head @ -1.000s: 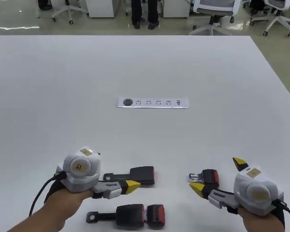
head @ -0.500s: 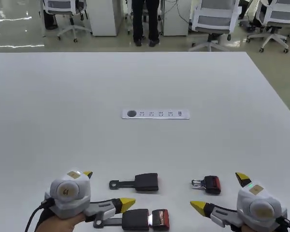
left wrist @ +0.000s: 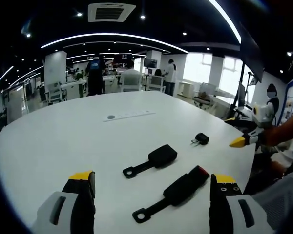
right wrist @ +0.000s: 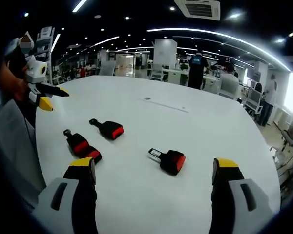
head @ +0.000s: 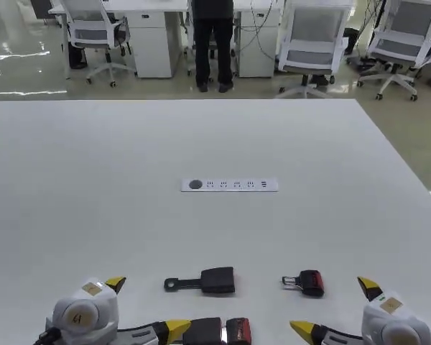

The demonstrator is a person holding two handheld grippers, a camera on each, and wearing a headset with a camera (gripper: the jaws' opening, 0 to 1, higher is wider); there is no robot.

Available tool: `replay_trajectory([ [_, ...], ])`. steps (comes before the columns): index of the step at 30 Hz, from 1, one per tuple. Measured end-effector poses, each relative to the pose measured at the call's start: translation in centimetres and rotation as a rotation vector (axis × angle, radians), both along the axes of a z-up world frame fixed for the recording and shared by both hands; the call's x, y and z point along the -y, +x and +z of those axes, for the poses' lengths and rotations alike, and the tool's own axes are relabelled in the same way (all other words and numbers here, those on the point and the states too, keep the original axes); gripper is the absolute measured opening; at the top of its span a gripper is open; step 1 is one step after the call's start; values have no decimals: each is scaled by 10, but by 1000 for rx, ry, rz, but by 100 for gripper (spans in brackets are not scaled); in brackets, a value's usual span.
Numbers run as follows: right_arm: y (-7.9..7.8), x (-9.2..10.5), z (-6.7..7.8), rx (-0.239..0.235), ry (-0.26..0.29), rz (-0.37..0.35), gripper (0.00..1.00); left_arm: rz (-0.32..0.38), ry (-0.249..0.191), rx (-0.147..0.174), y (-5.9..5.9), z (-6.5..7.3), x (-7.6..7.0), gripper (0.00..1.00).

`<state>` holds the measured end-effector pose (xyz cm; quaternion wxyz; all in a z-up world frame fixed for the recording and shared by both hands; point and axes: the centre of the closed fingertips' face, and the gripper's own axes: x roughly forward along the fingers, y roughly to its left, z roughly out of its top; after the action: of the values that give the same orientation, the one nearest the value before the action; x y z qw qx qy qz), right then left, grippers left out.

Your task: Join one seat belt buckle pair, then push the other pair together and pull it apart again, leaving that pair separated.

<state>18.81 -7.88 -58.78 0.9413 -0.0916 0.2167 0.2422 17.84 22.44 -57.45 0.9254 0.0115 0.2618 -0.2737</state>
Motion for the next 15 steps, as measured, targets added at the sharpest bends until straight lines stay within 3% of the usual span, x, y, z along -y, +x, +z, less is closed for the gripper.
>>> replay_trajectory([
  [4, -11, 0, 3, 2, 4, -7, 99, -6, -8, 7, -8, 1, -7, 100],
  [9, -17, 3, 3, 4, 9, -13, 99, -12, -17, 5, -22, -1, -4, 100],
  [15, -29, 1, 7, 11, 14, -23, 99, -13, -23, 16, -29, 3, -9, 100],
])
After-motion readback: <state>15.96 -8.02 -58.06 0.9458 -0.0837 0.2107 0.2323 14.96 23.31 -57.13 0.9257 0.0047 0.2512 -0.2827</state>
